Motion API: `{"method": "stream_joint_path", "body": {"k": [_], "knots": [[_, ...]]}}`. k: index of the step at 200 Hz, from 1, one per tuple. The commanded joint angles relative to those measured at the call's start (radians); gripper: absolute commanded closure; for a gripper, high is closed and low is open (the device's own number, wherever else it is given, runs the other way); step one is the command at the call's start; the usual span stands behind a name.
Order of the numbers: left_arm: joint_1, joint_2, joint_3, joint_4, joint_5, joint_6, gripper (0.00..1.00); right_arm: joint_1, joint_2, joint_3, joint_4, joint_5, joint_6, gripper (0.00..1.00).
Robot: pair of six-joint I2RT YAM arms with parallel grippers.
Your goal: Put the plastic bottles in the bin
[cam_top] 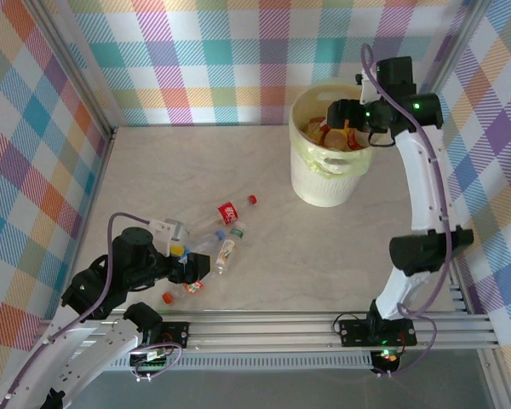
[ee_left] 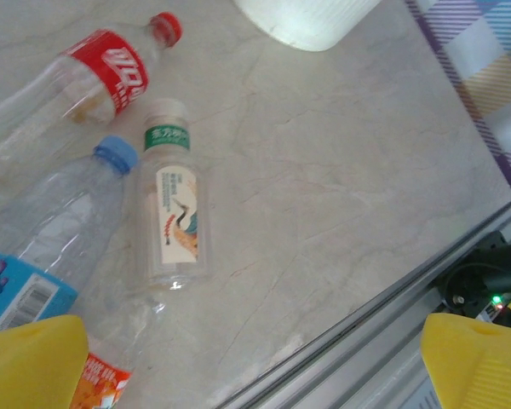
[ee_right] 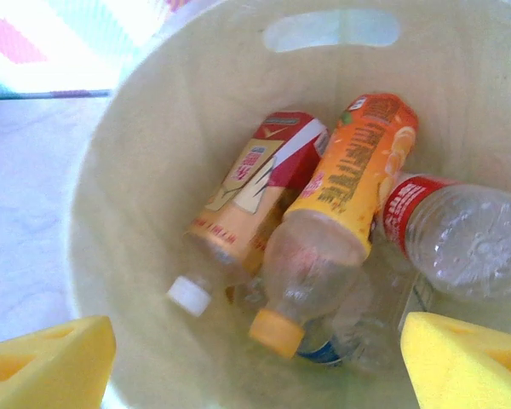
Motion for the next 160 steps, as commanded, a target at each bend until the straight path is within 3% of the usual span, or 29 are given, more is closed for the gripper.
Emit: {"method": "stream_joint_path", "body": {"k": [1, 70, 122, 160], "knots": [[0.008, 0.057, 0.056, -0.086, -0.066, -0.061, 0.00, 0.017, -0.124, -0.146, 0.090, -0.106, 0.010, 0.12], [0.005, 0.253, 0.087, -0.246, -0.148, -0.212, 0.00, 0.088, -0.472, -0.629, 0.314, -0.360, 0.102, 0.08], [-0.012, 0.398, 0.087, -0.277, -0.120, -0.199, 0.04, 0.108, -0.647, -0.928, 0.453, -0.686, 0.182, 0.00], [-0.050, 0.503, 0.084, -0.300, -0.138, -0.175, 0.06, 0.134, -0.705, -1.052, 0.464, -0.781, 0.224, 0.00]]}}
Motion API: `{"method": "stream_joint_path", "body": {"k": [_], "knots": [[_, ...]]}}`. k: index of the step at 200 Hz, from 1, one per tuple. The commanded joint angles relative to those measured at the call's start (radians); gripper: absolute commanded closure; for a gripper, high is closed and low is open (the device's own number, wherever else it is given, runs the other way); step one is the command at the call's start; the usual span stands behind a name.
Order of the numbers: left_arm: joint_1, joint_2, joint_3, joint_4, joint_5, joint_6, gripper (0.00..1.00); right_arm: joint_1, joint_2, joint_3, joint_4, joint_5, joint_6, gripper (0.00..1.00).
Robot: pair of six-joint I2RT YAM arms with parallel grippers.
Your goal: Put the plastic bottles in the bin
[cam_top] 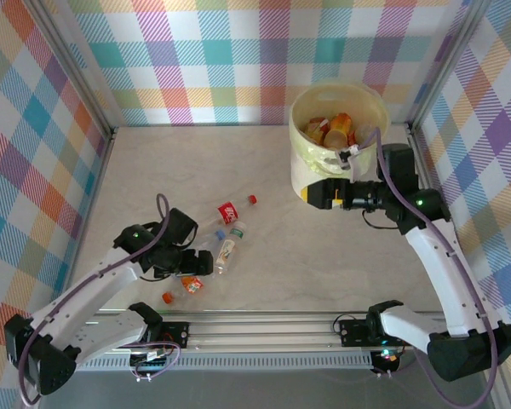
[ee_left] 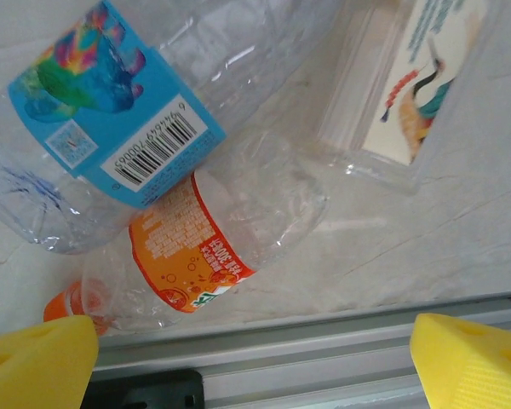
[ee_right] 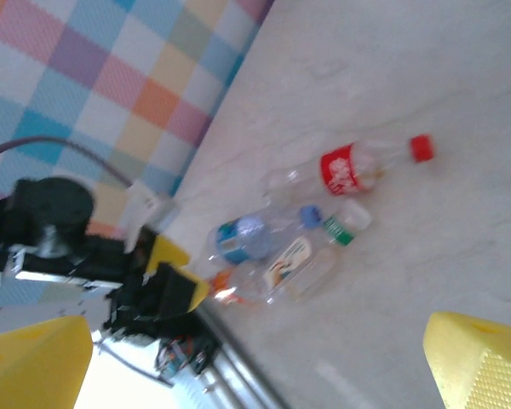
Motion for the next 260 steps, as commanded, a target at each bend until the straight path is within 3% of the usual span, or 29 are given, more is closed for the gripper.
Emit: {"method": "stream_joint_path", "body": {"k": [1, 110, 260], "knots": [[-0.031, 0.039, 0.020, -0.049, 0.000, 0.017, 0.06, 0.017, -0.030, -0.051, 0.046, -0.141, 0.040, 0.00], [-0.140, 0.288, 0.026, -0.032, -0.113, 0.045, 0.15, 0.031, -0.126, -0.256, 0.097, -0.150, 0.117, 0.00], [-0.168, 0.474, 0.012, 0.090, -0.167, 0.003, 0.11, 0.031, -0.147, -0.282, 0.095, -0.142, 0.134, 0.00]]}}
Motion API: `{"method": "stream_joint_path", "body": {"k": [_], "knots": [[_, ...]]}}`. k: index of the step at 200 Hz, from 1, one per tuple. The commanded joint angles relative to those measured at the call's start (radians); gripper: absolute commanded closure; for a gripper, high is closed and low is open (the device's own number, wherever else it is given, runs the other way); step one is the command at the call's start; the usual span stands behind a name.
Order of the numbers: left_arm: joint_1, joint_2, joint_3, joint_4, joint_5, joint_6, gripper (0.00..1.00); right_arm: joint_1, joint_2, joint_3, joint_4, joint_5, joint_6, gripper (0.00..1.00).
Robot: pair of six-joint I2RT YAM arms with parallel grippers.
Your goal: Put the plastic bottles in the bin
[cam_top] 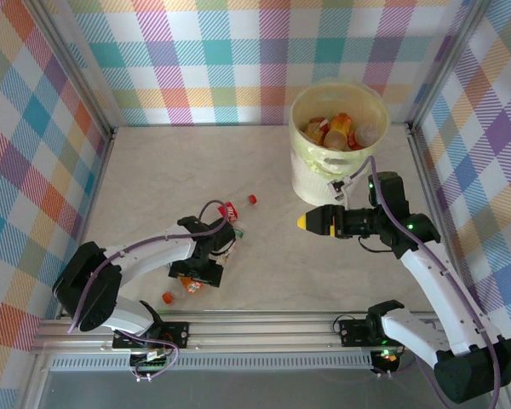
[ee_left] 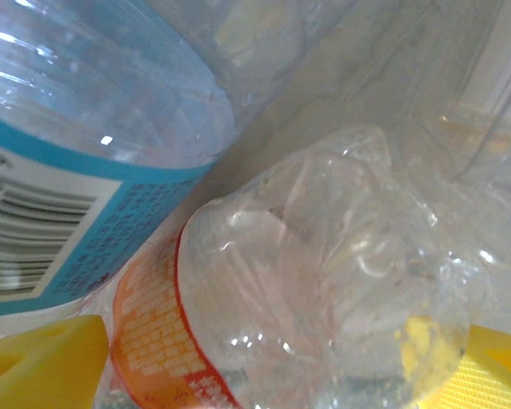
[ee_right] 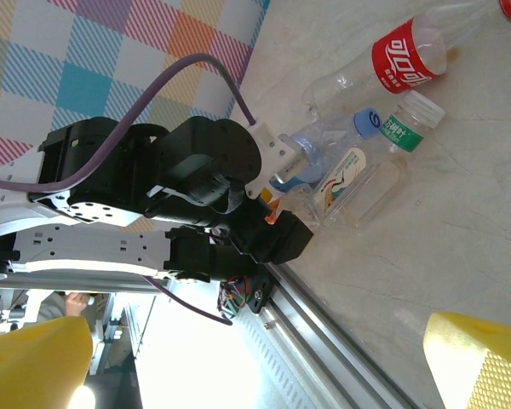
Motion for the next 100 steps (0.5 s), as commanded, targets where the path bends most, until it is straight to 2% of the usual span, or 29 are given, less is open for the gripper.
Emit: {"method": "stream_joint_path", "body": {"k": [1, 72, 100], "knots": [[-0.017, 0.026, 0.010, 0.035, -0.009, -0.018, 0.11, 0.005, -0.018, -0.017, 0.016, -0.021, 0.004, 0.00], [-0.022, 0.041, -0.009, 0.150, 0.023, -0.021, 0.16, 0.006, -0.030, -0.040, 0.021, -0.012, 0.015, 0.00], [-0.024, 0.029, -0.038, 0.207, 0.032, -0.034, 0.14, 0.006, -0.033, -0.042, 0.022, -0.011, 0.015, 0.00]]}}
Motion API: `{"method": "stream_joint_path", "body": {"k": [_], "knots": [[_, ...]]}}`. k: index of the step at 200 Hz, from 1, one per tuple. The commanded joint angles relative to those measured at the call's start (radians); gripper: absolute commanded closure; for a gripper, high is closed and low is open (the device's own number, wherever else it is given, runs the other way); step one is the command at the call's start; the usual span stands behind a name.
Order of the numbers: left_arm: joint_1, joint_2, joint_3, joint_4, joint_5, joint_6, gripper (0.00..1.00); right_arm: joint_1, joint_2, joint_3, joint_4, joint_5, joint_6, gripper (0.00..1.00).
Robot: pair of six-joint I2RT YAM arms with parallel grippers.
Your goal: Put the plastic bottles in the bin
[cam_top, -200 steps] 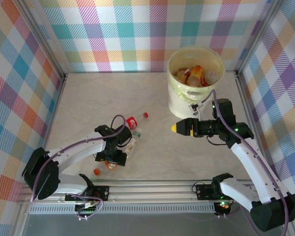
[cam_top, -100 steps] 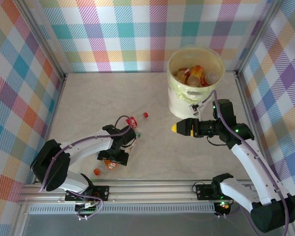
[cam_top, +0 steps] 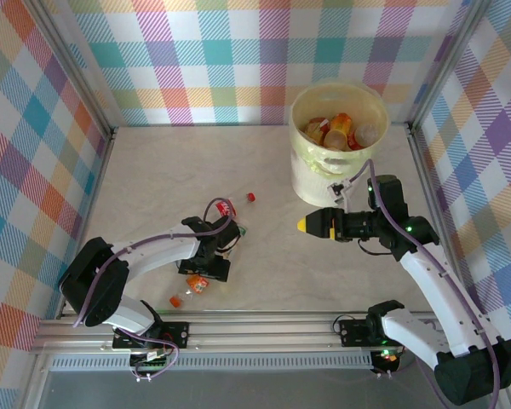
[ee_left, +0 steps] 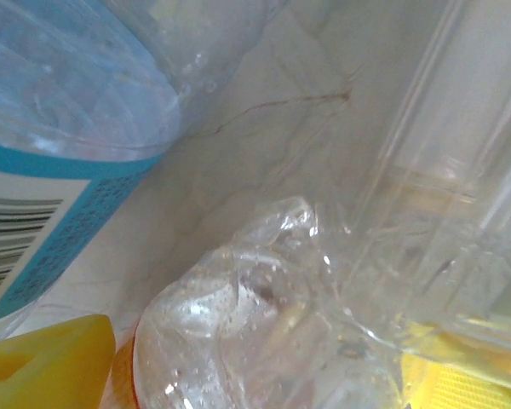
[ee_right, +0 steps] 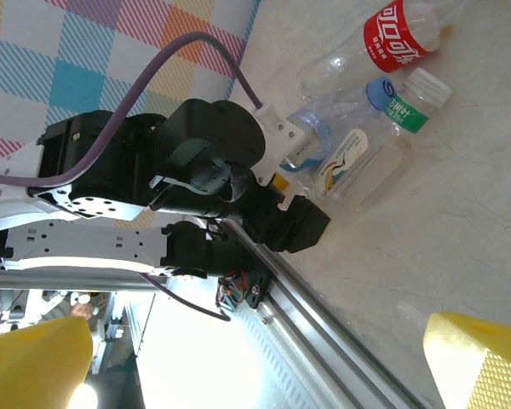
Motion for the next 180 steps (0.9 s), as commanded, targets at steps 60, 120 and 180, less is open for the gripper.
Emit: {"method": "stream_joint_path", "body": {"k": [60, 120, 180], "knots": [[-0.024, -0.046, -0.082, 0.086, 0.030, -0.040, 0.22, 0.006, -0.019, -0.013, 0.025, -0.009, 0.019, 0.00], [-0.045, -0.103, -0.111, 0.037, 0.037, -0.027, 0.11, 0.008, -0.017, -0.024, 0.041, -0.009, 0.036, 0.00], [-0.079, -0.049, -0.096, -0.023, 0.009, -0.059, 0.08, 0.012, -0.020, -0.031, 0.038, -0.003, 0.039, 0.00]]}}
